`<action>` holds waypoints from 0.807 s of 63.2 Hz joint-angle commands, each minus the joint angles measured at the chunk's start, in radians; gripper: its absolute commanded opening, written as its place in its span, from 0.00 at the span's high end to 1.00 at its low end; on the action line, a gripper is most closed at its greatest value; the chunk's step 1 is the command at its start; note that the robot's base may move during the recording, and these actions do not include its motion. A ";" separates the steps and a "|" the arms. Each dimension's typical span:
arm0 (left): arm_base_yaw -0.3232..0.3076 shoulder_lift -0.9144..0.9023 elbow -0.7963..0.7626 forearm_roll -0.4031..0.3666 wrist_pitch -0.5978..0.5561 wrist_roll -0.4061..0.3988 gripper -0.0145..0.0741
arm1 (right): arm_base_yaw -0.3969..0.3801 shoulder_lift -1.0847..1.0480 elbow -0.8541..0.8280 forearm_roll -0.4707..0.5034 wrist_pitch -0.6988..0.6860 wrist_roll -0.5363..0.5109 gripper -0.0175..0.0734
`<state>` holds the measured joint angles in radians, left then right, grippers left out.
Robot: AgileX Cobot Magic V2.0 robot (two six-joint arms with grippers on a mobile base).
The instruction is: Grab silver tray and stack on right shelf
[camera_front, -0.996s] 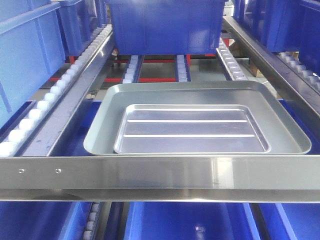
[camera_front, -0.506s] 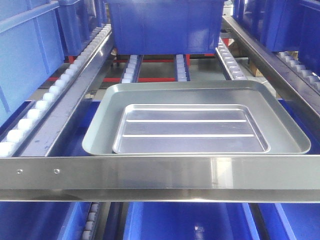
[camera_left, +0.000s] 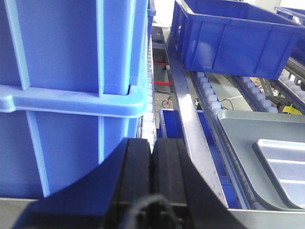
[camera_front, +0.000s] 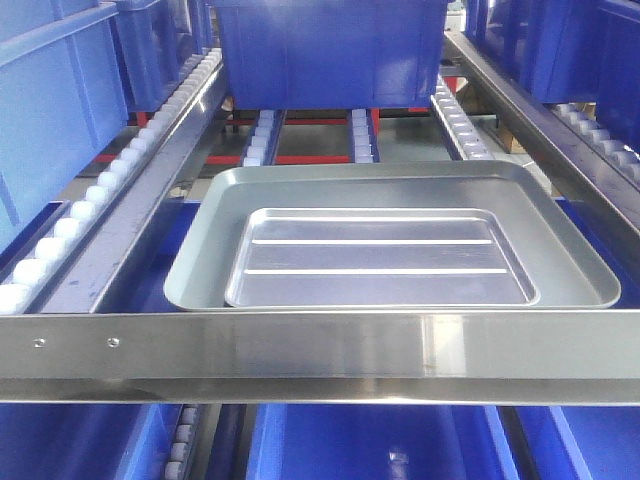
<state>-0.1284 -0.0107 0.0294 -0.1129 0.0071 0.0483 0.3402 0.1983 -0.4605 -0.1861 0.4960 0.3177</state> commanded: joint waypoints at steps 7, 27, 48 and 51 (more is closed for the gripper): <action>0.002 -0.014 0.019 -0.008 -0.094 0.004 0.94 | 0.001 0.011 -0.026 -0.021 -0.090 -0.011 0.75; 0.002 -0.014 0.019 -0.008 -0.094 0.004 0.94 | 0.001 0.011 -0.025 -0.022 -0.090 -0.011 0.75; 0.002 -0.014 0.019 -0.008 -0.094 0.004 0.94 | -0.144 0.011 0.050 -0.038 -0.247 -0.054 0.75; 0.002 -0.014 0.019 -0.008 -0.094 0.004 0.94 | -0.199 0.010 0.095 0.000 -0.283 -0.078 0.75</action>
<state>-0.1284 -0.0107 0.0294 -0.1129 0.0071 0.0483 0.1993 0.1983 -0.3841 -0.2080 0.3389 0.2778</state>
